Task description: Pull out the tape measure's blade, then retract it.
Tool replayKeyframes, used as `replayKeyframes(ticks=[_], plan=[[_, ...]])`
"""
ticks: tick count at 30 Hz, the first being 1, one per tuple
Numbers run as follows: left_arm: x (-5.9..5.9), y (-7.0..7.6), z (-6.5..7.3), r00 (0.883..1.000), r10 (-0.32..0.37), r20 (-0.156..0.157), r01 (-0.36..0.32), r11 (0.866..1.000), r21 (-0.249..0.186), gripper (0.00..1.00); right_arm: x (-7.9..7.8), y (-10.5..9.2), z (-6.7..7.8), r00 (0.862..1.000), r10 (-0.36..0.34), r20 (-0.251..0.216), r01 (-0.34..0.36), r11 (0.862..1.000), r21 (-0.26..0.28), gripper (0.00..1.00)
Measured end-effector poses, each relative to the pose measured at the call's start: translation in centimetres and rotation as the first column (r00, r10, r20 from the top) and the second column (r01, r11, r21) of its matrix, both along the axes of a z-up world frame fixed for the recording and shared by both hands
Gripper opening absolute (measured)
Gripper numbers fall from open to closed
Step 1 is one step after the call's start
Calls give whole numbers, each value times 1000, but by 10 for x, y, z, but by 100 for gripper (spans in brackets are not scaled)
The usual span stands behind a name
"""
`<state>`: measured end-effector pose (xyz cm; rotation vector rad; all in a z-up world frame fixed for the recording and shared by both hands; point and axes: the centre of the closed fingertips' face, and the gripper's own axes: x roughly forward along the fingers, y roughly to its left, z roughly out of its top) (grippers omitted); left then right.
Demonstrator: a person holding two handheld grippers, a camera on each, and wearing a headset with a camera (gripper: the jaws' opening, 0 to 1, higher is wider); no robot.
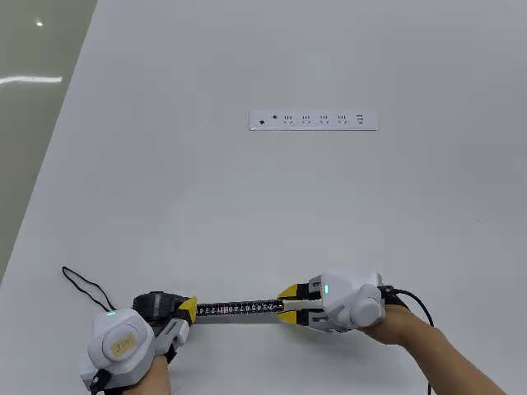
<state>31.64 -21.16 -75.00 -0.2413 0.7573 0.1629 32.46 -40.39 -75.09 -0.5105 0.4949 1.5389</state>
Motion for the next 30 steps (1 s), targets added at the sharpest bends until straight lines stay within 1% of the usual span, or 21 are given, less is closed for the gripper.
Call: replayKeyframes(ticks=[11,30], plan=[[1,1,1,1000,0,-1,0,1000,2,62,0,7,-1,1000,2,-3,-2,1000,1,12],[0,1,1,1000,4,4,-4,1000,-8,62,-2,17,0,1000,11,-10,-11,1000,9,12]])
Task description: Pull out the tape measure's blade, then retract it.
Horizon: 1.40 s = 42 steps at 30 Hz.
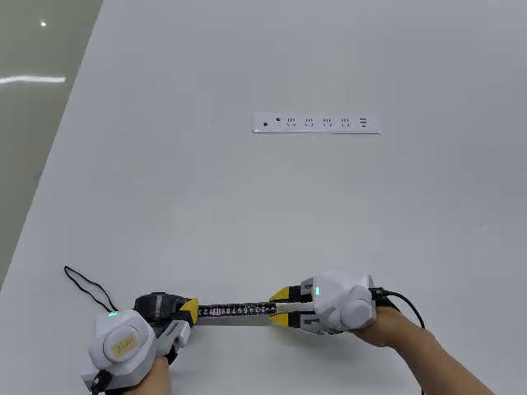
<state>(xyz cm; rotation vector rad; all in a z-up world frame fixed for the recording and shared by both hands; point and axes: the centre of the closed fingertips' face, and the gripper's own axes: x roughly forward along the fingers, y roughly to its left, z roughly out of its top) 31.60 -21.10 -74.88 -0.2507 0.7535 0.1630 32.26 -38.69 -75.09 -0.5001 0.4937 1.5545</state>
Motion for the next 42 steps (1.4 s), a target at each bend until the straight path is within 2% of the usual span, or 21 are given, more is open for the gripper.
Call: replayKeyframes(ticks=[42], plan=[[0,1,0,1000,8,4,-8,1000,-20,62,0,27,0,1000,27,-10,-27,1000,12,12]])
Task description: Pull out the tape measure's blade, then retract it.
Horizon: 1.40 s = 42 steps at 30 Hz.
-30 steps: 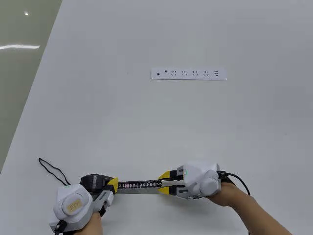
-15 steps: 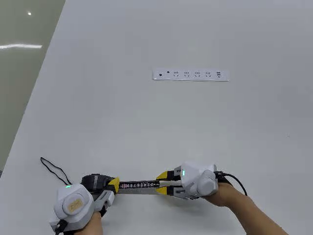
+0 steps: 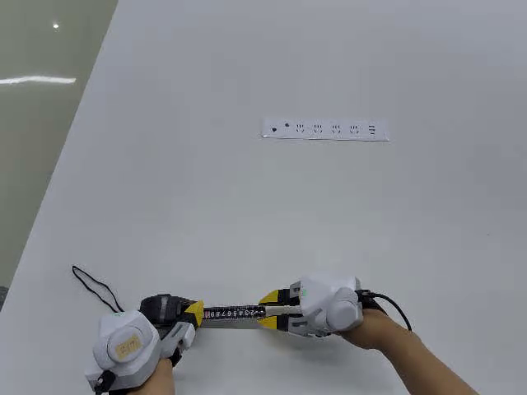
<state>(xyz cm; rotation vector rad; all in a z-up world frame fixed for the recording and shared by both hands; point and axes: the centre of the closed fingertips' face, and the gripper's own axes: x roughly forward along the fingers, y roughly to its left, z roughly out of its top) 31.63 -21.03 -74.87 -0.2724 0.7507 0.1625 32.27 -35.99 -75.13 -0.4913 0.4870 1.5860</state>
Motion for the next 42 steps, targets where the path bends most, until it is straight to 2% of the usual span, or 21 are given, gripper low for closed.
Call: replayKeyframes(ticks=[14,42], plan=[[-1,-1,0,1000,-1,-1,1,1000,-1,62,-1,5,-3,1000,1,-8,-1,1000,2,12],[-1,1,0,1000,2,-1,-2,1000,-18,62,-4,27,-3,1000,12,-25,-12,1000,20,12]])
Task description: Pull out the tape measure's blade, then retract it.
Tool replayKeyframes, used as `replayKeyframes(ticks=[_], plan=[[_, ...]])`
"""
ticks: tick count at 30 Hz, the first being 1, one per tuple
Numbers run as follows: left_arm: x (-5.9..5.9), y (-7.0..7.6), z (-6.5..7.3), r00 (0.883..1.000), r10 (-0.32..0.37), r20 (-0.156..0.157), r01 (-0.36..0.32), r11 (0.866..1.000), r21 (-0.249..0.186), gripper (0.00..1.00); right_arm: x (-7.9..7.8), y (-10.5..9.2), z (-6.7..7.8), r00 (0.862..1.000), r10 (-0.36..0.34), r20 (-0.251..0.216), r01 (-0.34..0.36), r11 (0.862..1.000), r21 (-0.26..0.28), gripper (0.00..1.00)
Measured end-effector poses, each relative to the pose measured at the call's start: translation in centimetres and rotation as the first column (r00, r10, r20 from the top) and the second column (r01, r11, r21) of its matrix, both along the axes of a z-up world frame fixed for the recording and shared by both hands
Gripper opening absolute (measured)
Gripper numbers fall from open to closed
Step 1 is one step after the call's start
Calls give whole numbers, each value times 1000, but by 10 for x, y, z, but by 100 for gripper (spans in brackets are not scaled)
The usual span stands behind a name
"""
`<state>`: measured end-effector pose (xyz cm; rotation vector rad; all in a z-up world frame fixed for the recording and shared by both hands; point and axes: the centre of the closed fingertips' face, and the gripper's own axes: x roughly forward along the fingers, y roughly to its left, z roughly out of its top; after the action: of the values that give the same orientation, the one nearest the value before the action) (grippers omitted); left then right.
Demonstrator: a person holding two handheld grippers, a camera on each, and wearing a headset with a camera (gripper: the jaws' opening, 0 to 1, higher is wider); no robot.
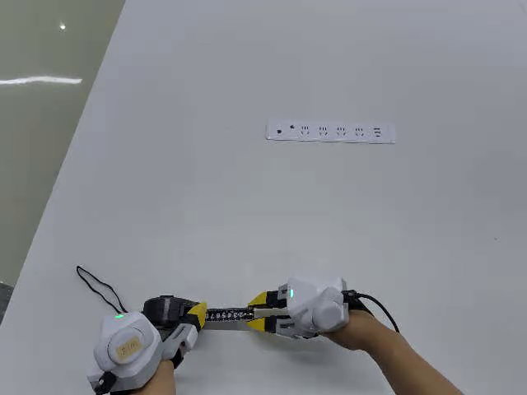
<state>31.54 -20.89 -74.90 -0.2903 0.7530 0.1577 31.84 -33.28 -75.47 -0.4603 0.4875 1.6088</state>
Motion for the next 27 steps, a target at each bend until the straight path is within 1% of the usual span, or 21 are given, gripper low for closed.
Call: replayKeyframes(ticks=[21,27], plan=[[0,-1,1,1000,4,2,-4,1000,-12,62,-2,17,0,1000,12,-13,-12,1000,10,12],[0,-1,1,1000,5,1,-5,1000,-12,62,-2,19,-1,1000,13,-14,-13,1000,10,12]])
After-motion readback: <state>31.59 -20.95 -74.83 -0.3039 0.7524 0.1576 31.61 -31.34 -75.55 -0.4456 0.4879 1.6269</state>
